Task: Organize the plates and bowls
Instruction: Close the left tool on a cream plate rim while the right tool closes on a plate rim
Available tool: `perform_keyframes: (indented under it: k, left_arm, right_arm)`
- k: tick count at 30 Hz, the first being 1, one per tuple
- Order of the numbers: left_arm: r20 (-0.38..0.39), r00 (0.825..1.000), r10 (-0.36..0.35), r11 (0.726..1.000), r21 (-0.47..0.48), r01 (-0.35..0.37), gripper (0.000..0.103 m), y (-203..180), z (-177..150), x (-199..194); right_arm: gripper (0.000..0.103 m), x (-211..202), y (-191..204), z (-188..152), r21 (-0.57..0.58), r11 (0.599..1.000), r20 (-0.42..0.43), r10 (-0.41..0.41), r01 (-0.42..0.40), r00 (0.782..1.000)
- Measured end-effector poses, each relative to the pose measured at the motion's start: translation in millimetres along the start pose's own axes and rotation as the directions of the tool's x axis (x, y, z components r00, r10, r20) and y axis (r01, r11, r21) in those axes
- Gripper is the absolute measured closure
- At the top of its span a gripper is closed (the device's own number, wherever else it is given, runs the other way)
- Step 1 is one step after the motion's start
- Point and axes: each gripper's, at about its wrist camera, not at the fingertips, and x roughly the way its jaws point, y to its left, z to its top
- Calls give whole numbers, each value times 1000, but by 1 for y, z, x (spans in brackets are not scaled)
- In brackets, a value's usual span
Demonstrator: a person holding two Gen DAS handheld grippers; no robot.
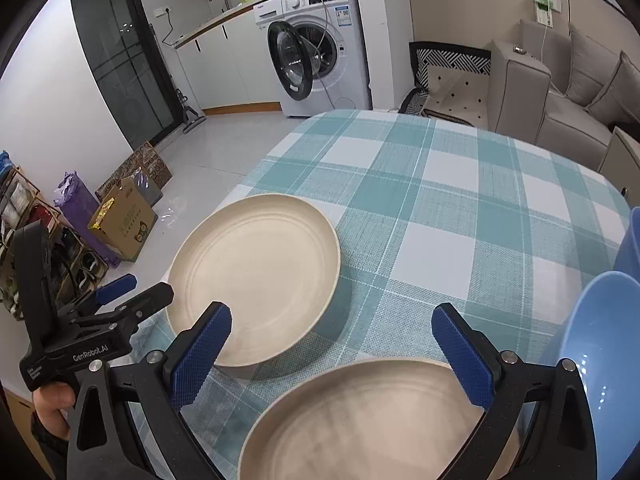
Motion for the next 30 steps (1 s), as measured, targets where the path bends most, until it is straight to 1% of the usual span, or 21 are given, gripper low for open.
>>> perform_keyframes:
  k: [6, 10, 13, 16, 18, 19, 20, 21, 22, 24, 26, 27, 30]
  left_arm:
    - [-16, 999, -29, 999, -14, 28, 3, 3, -2, 5]
    - [-31, 999, -38, 999, -25, 37, 13, 5, -4, 9]
    - [-33, 999, -37, 999, -17, 37, 14, 3, -6, 12]
    - [-33, 998, -49, 999, -15, 48, 15, 1, -7, 13]
    - [-33, 998, -51, 999, -9, 51, 15, -1, -8, 14]
    - [-35, 998, -48, 999, -6, 48, 15, -1, -8, 15]
    - [-37, 998, -46, 999, -5, 45, 15, -1, -9, 16]
    - [-41, 998, -48, 999, -4, 47, 20, -2, -9, 17]
    - [-52, 997, -51, 999, -5, 51, 28, -1, -9, 19]
    - [-69, 996, -51, 999, -16, 50, 33, 1, -10, 22]
    - [-75, 996, -45, 999, -23, 43, 40, 2, -11, 24]
    - [-82, 996, -44, 999, -24, 42, 45, 2, -11, 26]
    - [-83, 996, -46, 999, -25, 44, 48, 3, -12, 27]
  right_arm:
    - [1, 26, -2, 2, 23, 1000, -48, -17, 18, 999]
    - [3, 39, -2, 1, 24, 1000, -73, -18, 20, 997]
    - [5, 47, 2, -1, 12, 1000, -88, -15, 16, 996]
    - [10, 55, 3, -1, 10, 1000, -99, -16, 18, 995]
    - [16, 61, 1, -1, 23, 1000, -113, -9, 11, 994]
    - [21, 64, 0, -1, 28, 1000, -122, -4, 8, 993]
    - [23, 67, 0, -1, 30, 1000, -128, -1, 5, 992]
    - [23, 70, 0, -1, 30, 1000, -133, 2, 2, 991]
    - [25, 72, 0, -1, 31, 1000, -137, 2, 2, 991]
    - [30, 77, 1, -1, 31, 999, -147, 10, -5, 989]
    - [41, 81, 3, -3, 21, 1000, -160, 8, -5, 987]
    - [43, 82, 4, -4, 15, 1000, -164, 5, -3, 986]
    - [44, 83, 7, -5, 8, 1000, -164, 6, -5, 986]
